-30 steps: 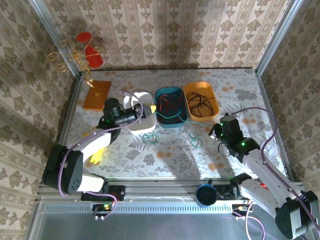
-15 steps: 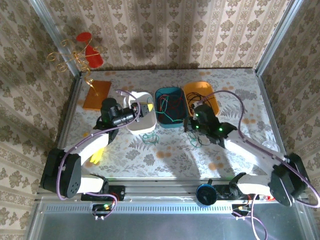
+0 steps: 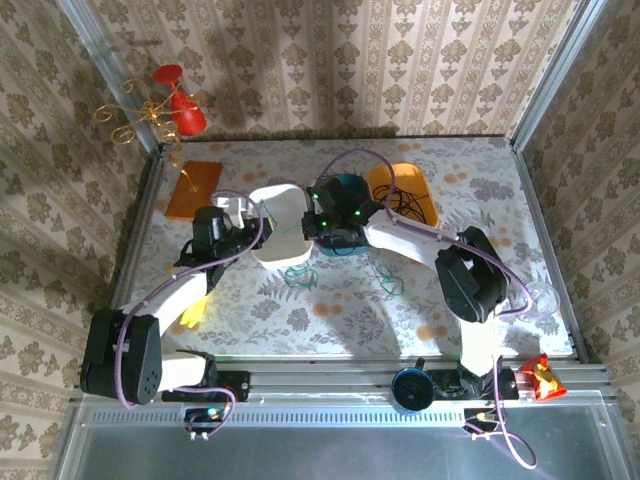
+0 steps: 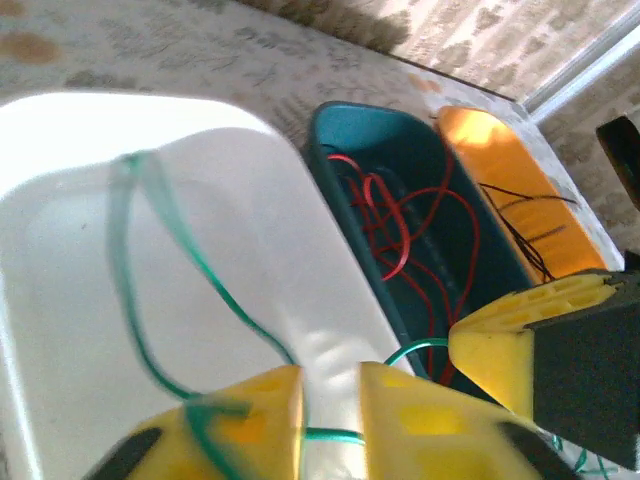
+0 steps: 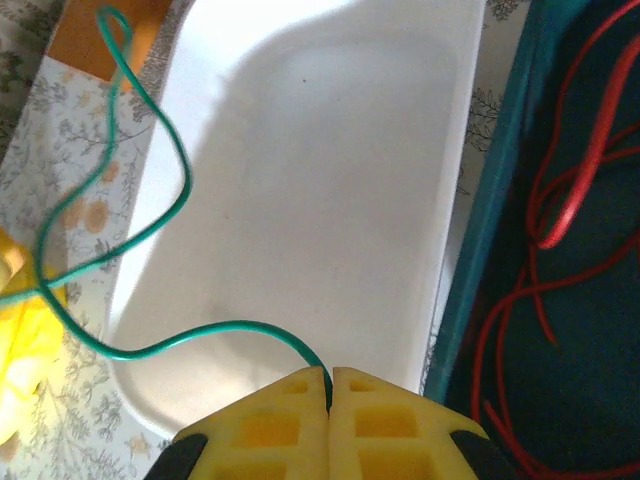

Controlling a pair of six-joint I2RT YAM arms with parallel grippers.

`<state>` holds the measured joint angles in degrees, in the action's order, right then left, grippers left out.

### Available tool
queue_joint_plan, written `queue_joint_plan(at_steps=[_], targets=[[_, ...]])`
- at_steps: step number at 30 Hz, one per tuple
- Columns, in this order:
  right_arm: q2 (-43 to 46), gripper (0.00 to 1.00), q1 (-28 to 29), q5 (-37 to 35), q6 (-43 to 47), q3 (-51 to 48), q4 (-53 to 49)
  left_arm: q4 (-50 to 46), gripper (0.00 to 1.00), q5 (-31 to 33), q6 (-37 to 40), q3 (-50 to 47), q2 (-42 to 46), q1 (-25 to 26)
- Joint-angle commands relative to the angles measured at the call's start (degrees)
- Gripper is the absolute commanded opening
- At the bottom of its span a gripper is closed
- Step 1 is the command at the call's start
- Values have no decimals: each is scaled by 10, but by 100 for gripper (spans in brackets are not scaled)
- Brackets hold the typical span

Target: Untangle the cables

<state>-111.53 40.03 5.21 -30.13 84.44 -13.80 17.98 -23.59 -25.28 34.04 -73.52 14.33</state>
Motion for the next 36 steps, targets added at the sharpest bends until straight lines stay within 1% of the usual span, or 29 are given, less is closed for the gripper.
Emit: queue_joint_plan(at_steps=[1, 3, 5, 8, 11, 14, 19, 26, 31, 36], targets=[[-28, 1, 3, -6, -1, 39, -36, -23, 44, 24, 19, 7, -17, -12], [-40, 1, 3, -23, -4, 53, -40, -14, 56, 26, 15, 10, -15, -16], [-51, 0, 3, -47, -6, 68, -52, -17, 62, 34, 17, 17, -5, -19], [-58, 0, 1, -96, -14, 77, -67, -47, 67, 61, 32, 29, 22, -24], [-54, 0, 0, -137, -26, 73, -74, -80, 70, 102, 51, 33, 63, -29], [-43, 0, -2, -168, -39, 60, -70, -107, 72, 136, 58, 29, 100, -36], [-25, 0, -2, -181, -46, 43, -54, -123, 75, 137, 67, 18, 139, -42], [-23, 0, 2, -183, -44, 54, -50, -122, 75, 133, 57, 13, 140, -42], [-26, 0, 5, -226, -54, 67, -81, -121, 75, 137, 53, 12, 142, -42], [-5, 0, 3, -266, -52, 59, -94, -134, 75, 139, 59, 16, 143, -42]])
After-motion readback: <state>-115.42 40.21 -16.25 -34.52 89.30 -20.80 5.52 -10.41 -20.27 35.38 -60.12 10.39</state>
